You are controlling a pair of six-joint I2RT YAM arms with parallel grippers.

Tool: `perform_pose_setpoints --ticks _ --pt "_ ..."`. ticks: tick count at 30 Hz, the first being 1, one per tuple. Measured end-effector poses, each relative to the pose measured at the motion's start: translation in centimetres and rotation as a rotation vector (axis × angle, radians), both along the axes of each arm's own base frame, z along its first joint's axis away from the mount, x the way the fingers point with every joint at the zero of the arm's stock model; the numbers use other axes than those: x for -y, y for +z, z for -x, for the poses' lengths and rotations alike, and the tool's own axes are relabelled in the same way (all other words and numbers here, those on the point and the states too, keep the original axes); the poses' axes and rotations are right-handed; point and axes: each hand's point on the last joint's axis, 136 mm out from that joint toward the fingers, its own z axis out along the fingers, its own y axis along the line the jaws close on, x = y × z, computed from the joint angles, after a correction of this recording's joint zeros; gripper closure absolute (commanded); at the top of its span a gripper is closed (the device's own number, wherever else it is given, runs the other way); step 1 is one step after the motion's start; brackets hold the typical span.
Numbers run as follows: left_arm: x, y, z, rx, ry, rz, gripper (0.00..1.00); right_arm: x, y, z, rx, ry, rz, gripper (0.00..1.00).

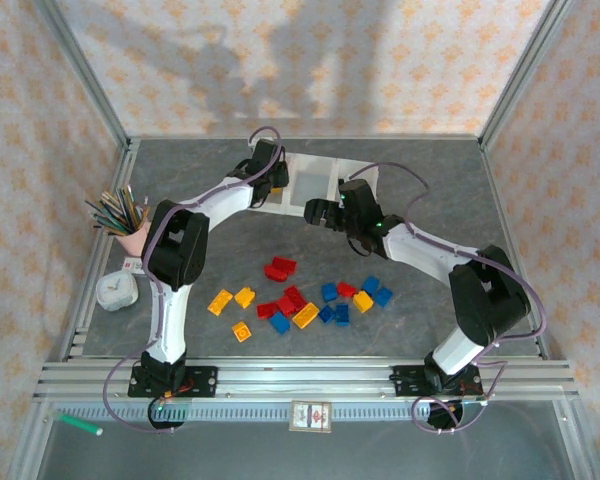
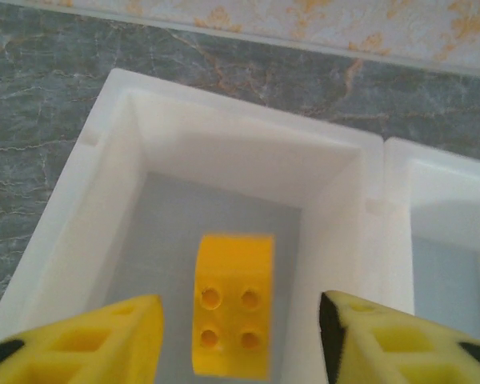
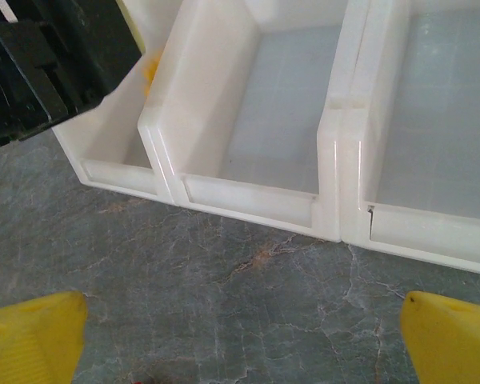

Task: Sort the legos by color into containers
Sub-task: Place the lego at the center of the table, then pick up the lego from the middle-left of the table.

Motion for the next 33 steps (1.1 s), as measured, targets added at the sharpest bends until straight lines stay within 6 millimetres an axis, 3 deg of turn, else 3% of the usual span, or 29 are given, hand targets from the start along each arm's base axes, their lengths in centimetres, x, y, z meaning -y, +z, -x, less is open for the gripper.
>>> perform_pose_setpoints --ticks 9,16,18,20,24,30,33 --pt "0.4 2.3 1.5 -0.014 -0.047 0.033 0.32 0.2 0.6 0.5 0.004 0.026 0.027 0.00" --pt "-1.0 7.3 7.8 0.019 -0.078 0.106 0.30 -0.5 2.3 2.2 0.010 0.066 0.015 0.00" --pt "-1.8 7.8 9.9 0.019 -0.072 0.114 0.29 -1.1 2.5 3.1 0.007 0.092 0.008 0.01" --pt "-2.6 7.2 12.0 -0.004 -0.061 0.117 0.29 -1.8 2.4 4.2 -0.002 0.119 0.007 0.00" --pt "-3.8 3.7 17.1 -0.110 -0.038 0.087 0.28 -3.2 1.0 6.7 -0.051 0.176 0.015 0.00" --pt "-4.2 -0.3 24.3 -0.247 -0.036 0.051 0.28 -4.5 -1.5 10.6 -0.131 0.232 0.028 0.00" --pt "-4.1 -1.2 26.6 -0.282 -0.032 0.050 0.27 -5.3 -2.1 12.1 -0.154 0.255 0.029 0.00"
